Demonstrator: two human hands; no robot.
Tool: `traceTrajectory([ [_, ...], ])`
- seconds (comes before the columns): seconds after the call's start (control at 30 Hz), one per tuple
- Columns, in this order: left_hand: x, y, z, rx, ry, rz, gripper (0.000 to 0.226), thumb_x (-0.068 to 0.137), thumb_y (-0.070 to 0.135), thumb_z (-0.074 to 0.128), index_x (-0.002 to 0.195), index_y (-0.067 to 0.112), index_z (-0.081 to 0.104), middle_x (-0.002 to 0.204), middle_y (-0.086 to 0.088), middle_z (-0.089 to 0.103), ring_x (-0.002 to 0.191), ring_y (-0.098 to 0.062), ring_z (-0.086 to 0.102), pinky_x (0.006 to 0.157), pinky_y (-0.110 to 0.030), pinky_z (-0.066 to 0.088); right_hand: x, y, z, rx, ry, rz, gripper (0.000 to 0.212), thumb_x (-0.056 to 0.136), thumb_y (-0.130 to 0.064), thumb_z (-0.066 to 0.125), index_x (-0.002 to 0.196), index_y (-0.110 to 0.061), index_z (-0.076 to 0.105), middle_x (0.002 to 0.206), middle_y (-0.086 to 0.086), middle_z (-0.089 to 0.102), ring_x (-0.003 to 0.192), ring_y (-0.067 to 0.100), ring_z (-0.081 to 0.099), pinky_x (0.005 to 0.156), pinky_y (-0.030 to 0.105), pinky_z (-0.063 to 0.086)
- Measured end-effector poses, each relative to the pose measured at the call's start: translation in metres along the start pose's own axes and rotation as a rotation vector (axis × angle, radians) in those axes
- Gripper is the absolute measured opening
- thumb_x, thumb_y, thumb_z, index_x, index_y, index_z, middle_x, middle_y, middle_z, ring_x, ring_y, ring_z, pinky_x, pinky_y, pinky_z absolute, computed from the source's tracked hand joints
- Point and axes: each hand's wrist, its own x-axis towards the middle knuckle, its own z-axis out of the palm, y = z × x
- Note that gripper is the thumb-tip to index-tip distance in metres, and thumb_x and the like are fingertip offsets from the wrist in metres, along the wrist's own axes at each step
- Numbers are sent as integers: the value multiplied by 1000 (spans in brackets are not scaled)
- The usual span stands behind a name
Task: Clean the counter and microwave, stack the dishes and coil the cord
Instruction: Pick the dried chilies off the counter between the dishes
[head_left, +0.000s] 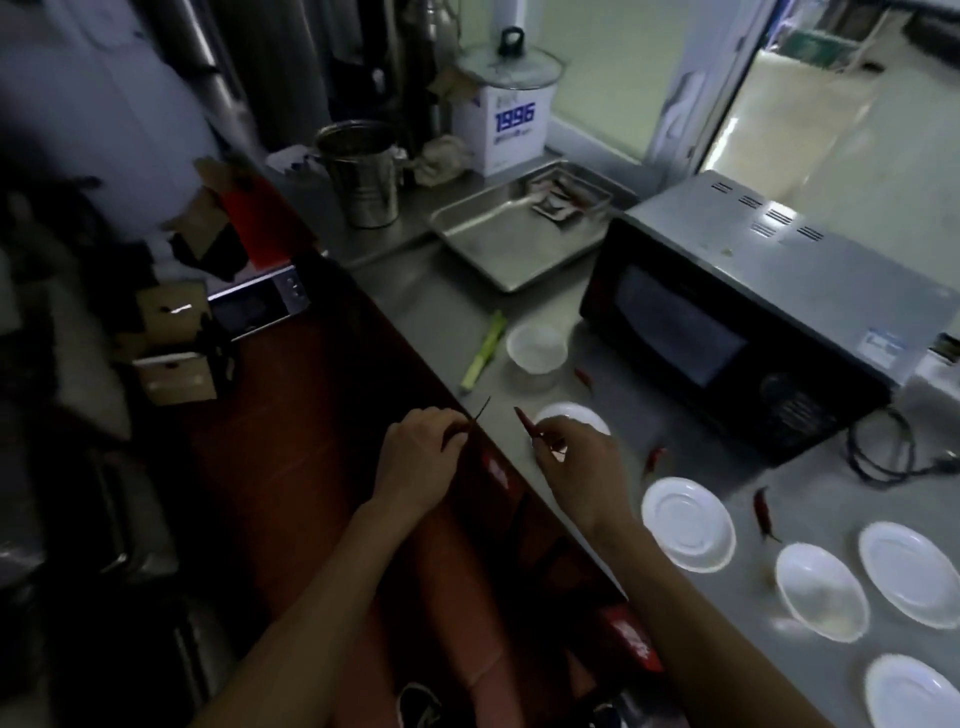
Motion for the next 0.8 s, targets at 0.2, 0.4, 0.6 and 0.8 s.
traceTrajectory([
  [0.2,0,-51,-42,0,72,-90,22,95,28,62,116,26,67,107,7,65,102,-13,57,92,-37,47,28,-50,39,34,-82,-43,7,85,-25,65,87,-26,72,80,-9,72,76,13,65,74,39,53],
  [0.4,16,-88,-40,4,41,-161,20,95,29,62,114,27,67,105,9,65,100,-13,58,90,-36,49,64,-54,70,87,-150,-21,12,85,-29,62,91,-27,73,84,-12,72,78,6,64,75,35,53],
  [0.6,91,-110,-36,33,1,-178,21,96,31,60,116,29,65,109,11,64,103,-9,55,92,-37,48,140,-46,111,239,-156,108,12,84,-16,70,93,-22,75,82,-8,73,78,9,67,77,33,55],
  [0.8,203,-121,-34,99,-39,-114,19,94,29,63,112,29,67,104,12,65,98,-9,55,89,-37,49,237,-23,133,296,-88,163,12,85,-15,70,93,-21,76,82,-8,72,77,10,66,76,35,55],
])
